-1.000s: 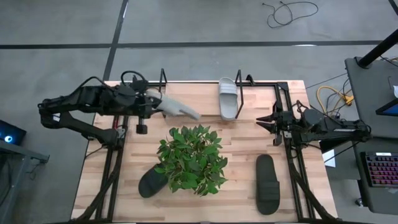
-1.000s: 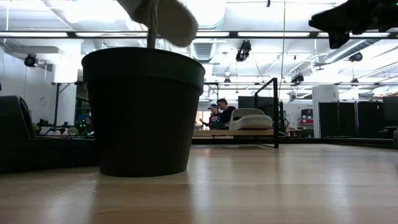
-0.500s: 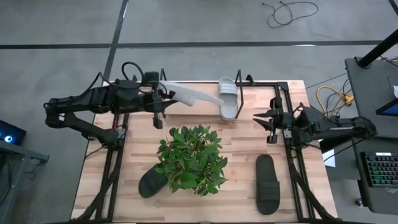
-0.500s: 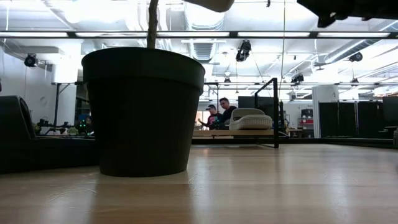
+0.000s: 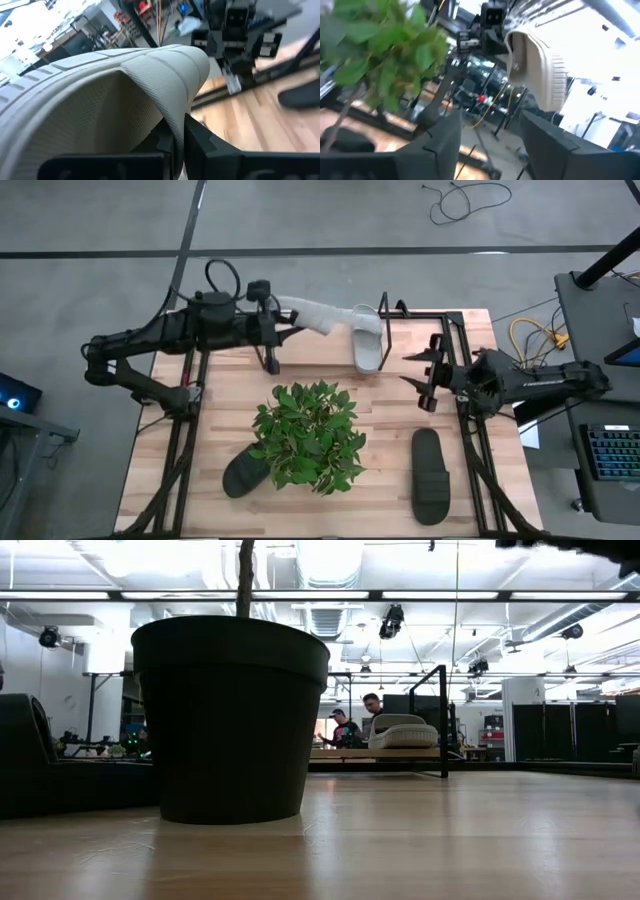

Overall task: Pick and place slides into the shelf
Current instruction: Put the gray slide on the shelf

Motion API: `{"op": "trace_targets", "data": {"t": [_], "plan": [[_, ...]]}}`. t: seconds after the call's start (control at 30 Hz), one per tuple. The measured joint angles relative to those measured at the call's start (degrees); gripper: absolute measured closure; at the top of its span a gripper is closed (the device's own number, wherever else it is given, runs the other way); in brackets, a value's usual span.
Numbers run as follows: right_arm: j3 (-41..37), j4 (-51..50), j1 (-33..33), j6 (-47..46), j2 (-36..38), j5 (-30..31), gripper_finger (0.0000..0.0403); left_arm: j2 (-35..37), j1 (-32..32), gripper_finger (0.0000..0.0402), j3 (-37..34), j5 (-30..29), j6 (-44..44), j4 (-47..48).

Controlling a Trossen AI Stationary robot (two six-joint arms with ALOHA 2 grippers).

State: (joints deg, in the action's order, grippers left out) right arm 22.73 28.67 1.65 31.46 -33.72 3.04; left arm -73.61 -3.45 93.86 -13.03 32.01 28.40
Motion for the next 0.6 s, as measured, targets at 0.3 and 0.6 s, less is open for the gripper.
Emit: {"op": "trace_targets", "data": {"t": [0.3,0.6], "plan": [[13.37,-5.0,0.5,-1.04,-6.73,-3.72,0.0188,-7.61,-3.33,0.0401,8.41,9.14,-1.64,-0.33],[25.81,-15.62,6.25,10.52,-18.03,7.99,0.0188,-12.62,-5.61,0.0401,15.28,7.26,-10.68,-1.22]]}}
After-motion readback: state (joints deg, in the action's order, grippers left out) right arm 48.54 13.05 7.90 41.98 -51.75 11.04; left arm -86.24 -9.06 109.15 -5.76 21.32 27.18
